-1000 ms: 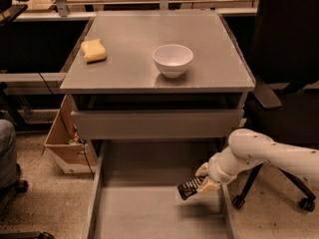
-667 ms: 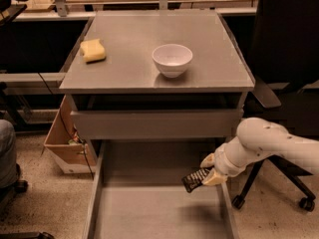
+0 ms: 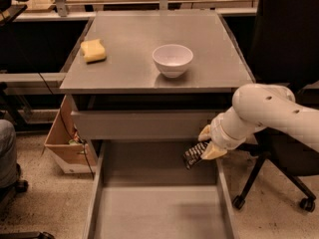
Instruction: Pick rxbar chocolate from middle drawer and place on counter
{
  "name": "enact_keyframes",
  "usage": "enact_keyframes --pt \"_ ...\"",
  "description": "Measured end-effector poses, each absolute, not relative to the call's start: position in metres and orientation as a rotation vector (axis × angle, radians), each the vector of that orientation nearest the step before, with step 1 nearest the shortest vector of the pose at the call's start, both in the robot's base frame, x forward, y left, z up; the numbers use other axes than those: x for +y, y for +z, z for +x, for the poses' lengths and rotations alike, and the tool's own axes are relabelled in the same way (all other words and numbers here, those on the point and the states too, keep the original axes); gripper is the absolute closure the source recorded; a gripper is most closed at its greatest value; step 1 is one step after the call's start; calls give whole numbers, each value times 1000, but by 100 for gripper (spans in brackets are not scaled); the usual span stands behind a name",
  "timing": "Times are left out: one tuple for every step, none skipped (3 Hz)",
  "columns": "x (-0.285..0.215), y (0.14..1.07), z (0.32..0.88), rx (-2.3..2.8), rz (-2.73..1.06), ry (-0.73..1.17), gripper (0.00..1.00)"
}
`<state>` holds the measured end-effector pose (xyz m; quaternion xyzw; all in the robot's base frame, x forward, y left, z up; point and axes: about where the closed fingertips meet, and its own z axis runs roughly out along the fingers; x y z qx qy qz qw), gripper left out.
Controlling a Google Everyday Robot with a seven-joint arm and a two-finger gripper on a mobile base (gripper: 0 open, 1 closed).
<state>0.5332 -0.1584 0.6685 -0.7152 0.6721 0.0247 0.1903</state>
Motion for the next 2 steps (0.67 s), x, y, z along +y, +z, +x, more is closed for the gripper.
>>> enact_keyframes --pt "-152 716 554 1859 -2031 -85 100" --pt "-154 760 574 1847 -2014 -228 100"
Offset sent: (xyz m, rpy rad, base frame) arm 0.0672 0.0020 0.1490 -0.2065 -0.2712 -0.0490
